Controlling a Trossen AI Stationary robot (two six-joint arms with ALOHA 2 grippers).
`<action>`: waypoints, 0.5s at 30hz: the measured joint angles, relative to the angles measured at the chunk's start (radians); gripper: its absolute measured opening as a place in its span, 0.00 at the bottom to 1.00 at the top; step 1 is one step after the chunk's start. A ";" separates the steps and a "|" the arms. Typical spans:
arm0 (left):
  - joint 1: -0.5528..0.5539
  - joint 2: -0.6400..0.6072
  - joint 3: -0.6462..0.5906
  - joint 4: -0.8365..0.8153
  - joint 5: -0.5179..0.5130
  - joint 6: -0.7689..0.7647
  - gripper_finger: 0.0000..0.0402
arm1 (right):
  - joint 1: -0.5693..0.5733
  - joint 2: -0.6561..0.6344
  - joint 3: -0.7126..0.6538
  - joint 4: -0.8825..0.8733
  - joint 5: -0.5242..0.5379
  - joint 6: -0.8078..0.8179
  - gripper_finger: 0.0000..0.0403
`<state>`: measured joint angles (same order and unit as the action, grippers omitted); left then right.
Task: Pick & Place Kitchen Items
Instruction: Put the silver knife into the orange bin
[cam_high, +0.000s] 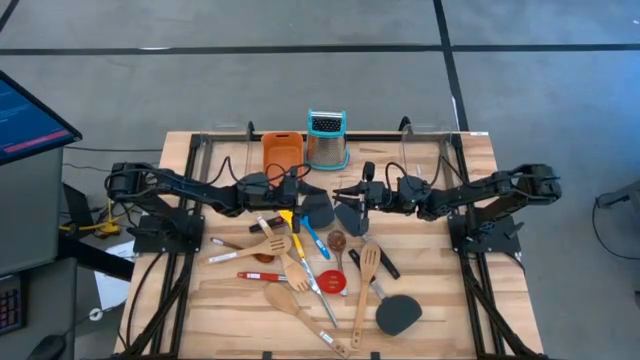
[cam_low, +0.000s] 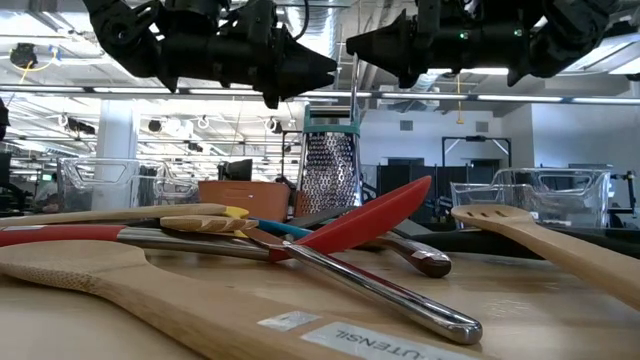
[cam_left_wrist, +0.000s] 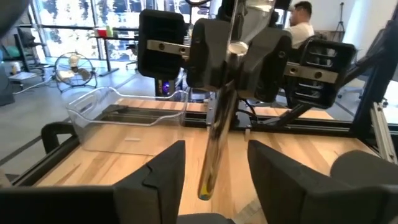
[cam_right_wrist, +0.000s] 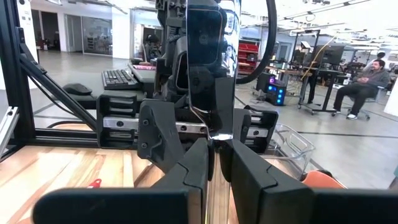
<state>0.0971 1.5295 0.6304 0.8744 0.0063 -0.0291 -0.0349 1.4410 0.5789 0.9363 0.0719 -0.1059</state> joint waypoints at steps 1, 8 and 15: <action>0.000 0.000 0.000 0.002 0.000 -0.001 0.42 | 0.000 0.000 0.000 0.000 0.000 0.000 0.09; -0.027 0.077 0.074 0.005 -0.001 -0.005 0.42 | 0.000 0.000 0.000 0.003 0.000 0.000 0.09; -0.027 0.202 0.160 0.005 -0.003 -0.005 0.41 | 0.001 0.000 0.000 0.007 -0.001 0.000 0.09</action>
<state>0.0704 1.7311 0.7900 0.8791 0.0036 -0.0345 -0.0341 1.4406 0.5789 0.9429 0.0711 -0.1055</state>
